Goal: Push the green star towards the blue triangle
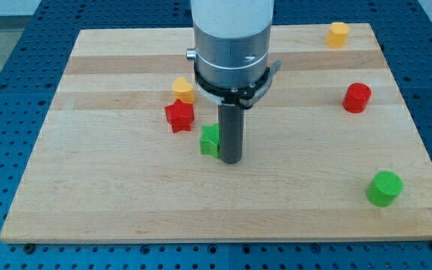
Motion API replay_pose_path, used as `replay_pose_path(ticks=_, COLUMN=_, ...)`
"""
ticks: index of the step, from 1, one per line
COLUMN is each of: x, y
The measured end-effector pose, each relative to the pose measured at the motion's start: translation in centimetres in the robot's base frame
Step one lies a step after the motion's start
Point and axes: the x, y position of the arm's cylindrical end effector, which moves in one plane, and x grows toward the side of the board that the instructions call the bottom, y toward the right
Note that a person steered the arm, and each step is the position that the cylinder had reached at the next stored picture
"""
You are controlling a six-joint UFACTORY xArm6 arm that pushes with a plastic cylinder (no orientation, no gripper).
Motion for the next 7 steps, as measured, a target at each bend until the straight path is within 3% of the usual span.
replay_pose_path(ticks=1, x=2.8, y=-0.3)
replay_pose_path(ticks=2, x=3.0, y=-2.0)
replay_pose_path(ticks=7, x=-0.3, y=-2.6)
